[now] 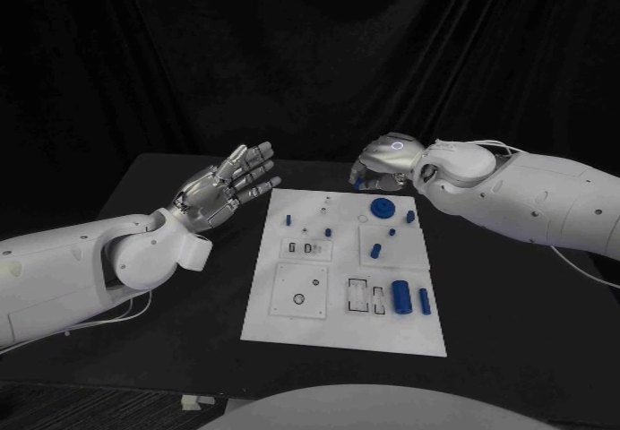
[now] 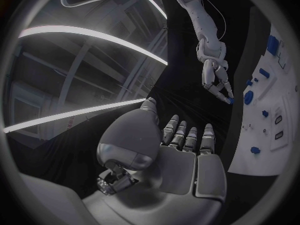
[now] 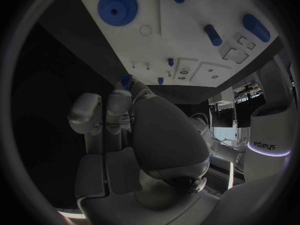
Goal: Assemble the parts on the task board
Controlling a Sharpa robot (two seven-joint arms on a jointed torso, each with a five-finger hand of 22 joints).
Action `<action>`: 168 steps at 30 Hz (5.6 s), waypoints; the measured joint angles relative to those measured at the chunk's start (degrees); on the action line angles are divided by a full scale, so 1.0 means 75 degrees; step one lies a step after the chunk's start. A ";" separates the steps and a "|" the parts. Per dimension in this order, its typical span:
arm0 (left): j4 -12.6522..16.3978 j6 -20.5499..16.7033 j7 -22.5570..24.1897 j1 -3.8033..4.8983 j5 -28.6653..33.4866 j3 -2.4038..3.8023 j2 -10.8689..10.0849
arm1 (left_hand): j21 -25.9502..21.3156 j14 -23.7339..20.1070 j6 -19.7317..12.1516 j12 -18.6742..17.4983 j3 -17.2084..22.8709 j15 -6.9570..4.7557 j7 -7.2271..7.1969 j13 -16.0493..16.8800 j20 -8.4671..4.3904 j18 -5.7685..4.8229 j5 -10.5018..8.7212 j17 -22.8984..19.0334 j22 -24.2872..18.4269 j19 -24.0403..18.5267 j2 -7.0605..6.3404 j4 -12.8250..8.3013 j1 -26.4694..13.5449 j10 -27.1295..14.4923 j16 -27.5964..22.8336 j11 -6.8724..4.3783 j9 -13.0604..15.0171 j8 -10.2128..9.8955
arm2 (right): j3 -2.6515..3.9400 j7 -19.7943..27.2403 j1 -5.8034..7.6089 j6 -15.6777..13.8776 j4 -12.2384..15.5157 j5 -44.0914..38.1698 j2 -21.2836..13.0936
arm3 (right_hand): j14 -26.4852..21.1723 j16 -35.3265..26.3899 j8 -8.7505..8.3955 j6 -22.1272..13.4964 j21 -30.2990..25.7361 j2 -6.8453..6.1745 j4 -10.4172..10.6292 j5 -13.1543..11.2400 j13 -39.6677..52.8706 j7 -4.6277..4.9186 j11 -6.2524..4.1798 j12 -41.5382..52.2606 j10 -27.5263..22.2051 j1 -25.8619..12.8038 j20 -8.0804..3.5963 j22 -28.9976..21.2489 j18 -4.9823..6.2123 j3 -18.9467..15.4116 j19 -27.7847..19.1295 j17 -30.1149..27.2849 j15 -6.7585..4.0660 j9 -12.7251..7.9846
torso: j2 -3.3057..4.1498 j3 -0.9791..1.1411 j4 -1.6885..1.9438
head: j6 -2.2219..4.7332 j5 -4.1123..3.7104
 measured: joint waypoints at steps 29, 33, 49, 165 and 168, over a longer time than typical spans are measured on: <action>-0.0280 -0.0981 0.0728 0.0085 -0.1127 0.0001 -0.0028 | -0.0011 0.0004 -0.1353 -0.0743 -0.0281 -0.0043 -0.0645 -0.0085 -0.0117 0.0000 0.0443 -0.0033 -0.0012 -0.0114 0.0228 0.0004 0.0407 -0.0264 -0.0112 -0.0376 -0.0136 -0.0253 | -0.0002 -0.0183 0.0061 0.0333 -0.0890 0.0296 0.0760 | 0.0000 0.0000 -0.0089 -0.0137 0.0124 -0.0120 0.0034 0.0036 0.0000 0.0080 0.0032 -0.0097 -0.0032 -0.0120 0.0027 0.0239 0.0002 0.0219 -0.0027 0.0108 0.0000 0.0035 | 0.0484 -0.0007 0.0412 | 0.0193 -0.0417; -0.0261 -0.0956 0.0723 0.0085 -0.1178 0.0000 -0.0035 | -0.0011 -0.0023 -0.1186 -0.0743 -0.0281 -0.0017 -0.0478 -0.0084 -0.0092 0.0000 0.0656 -0.0032 -0.0011 -0.0118 0.0255 0.0004 0.0485 -0.0264 -0.0112 -0.0377 -0.0112 -0.0214 | -0.0002 -0.0183 0.0025 0.0376 -0.0993 0.0301 0.0841 | 0.0000 0.0000 -0.0126 -0.0163 0.0124 -0.0119 0.0055 0.0036 -0.0011 0.0054 0.0033 -0.0101 -0.0032 -0.0120 0.0027 0.0258 0.0003 0.0241 -0.0027 0.0117 0.0000 0.0035 | 0.0522 -0.0026 0.0423 | 0.0250 -0.0420; -0.0260 -0.0771 0.0649 0.0086 -0.1252 0.0001 -0.0012 | -0.0011 -0.0023 -0.1131 -0.0743 -0.0280 0.0040 -0.0424 -0.0083 -0.0038 0.0000 0.0919 -0.0029 -0.0011 -0.0118 0.0262 0.0003 0.0610 -0.0265 -0.0111 -0.0376 -0.0105 -0.0214 | -0.0001 -0.0235 -0.0073 0.0621 -0.1119 0.0311 0.0987 | 0.0000 0.0000 -0.0183 -0.0191 0.0155 -0.0221 0.0021 0.0134 -0.0002 0.0081 0.0060 -0.0121 -0.0060 -0.0083 0.0027 0.0338 0.0004 0.0401 -0.0027 0.0146 0.0000 0.0035 | 0.0497 -0.0062 0.0428 | 0.0193 -0.0480; -0.0465 -0.0042 0.0163 0.0085 -0.1286 0.0000 0.0158 | 0.0049 0.0032 -0.0421 -0.0562 0.0228 0.0256 0.0095 -0.0070 0.0181 0.0001 0.1524 -0.0018 0.0027 -0.0009 0.0383 -0.0038 0.1112 -0.0226 -0.0082 -0.0063 -0.0004 0.0073 | -0.0007 -0.0986 -0.0309 0.0607 -0.1040 0.0328 0.0911 | -0.0384 -0.0355 -0.0687 -0.1696 -0.0033 -0.0930 -0.0193 0.0083 0.0001 -0.0142 0.0276 -0.0147 -0.1458 -0.0716 0.0250 0.0275 0.0006 0.1402 -0.0411 -0.0190 0.0219 -0.0196 | 0.0394 -0.0075 0.0356 | -0.0140 -0.0364; -0.0479 -0.0037 0.0159 0.0085 -0.1286 0.0001 0.0149 | 0.0049 0.0032 -0.0421 -0.0562 0.0228 0.0256 0.0094 -0.0070 0.0181 0.0001 0.1524 -0.0018 0.0026 -0.0010 0.0383 -0.0038 0.1112 -0.0226 -0.0082 -0.0063 -0.0005 0.0073 | -0.0008 -0.1008 -0.0156 0.0249 -0.0695 0.0327 0.0577 | -0.0384 -0.0370 -0.0707 -0.2321 -0.0046 -0.0878 -0.0285 0.0024 0.0012 -0.0357 0.0251 -0.0110 -0.1646 -0.0818 0.0261 0.0287 0.0006 0.1338 -0.0422 -0.0190 0.0219 -0.0363 | 0.0394 -0.0075 0.0354 | -0.0137 -0.0350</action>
